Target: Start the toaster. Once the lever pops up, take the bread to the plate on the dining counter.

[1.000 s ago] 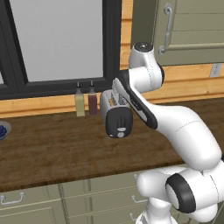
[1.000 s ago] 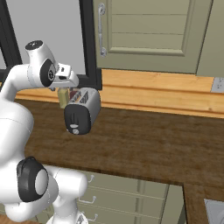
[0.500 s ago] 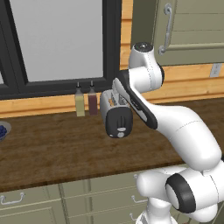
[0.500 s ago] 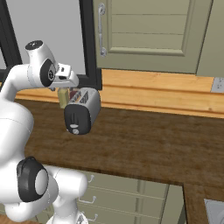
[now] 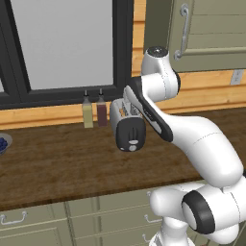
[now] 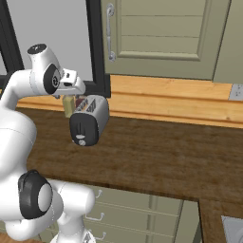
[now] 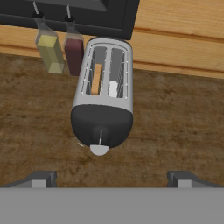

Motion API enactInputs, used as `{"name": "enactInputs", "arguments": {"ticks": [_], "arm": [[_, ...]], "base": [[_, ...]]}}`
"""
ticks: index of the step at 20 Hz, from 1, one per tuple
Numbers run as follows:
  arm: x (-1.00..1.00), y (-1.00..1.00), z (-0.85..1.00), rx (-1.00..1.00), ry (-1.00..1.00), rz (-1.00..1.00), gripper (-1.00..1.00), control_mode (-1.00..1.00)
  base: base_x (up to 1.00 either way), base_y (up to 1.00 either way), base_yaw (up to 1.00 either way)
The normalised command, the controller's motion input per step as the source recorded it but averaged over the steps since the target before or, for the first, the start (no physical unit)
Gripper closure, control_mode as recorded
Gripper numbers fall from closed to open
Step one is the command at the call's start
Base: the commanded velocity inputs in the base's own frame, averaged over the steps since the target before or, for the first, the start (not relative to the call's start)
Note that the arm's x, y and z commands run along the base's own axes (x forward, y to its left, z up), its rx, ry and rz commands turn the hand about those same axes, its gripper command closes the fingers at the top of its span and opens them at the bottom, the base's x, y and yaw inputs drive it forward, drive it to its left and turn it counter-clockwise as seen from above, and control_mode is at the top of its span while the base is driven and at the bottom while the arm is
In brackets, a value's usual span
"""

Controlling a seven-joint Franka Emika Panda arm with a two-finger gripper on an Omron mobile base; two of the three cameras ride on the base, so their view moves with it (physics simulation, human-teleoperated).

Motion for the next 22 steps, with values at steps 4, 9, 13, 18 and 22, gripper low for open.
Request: {"name": "enactInputs", "arguments": {"ticks": [4, 9, 13, 18, 22], "arm": [[0.0, 0.0, 0.0, 0.0, 0.0, 0.0, -1.0, -1.0], [0.0, 0.0, 0.0, 0.0, 0.0, 0.0, -1.0, -1.0], [0.0, 0.0, 0.0, 0.0, 0.0, 0.0, -1.0, -1.0], [0.0, 0.0, 0.0, 0.0, 0.0, 0.0, -1.0, -1.0], [0.0, 0.0, 0.0, 0.0, 0.0, 0.0, -1.0, -1.0]], "base": [[0.0, 0.0, 0.0], [0.0, 0.0, 0.0], [0.0, 0.0, 0.0], [0.0, 0.0, 0.0], [0.0, 0.0, 0.0]]}}
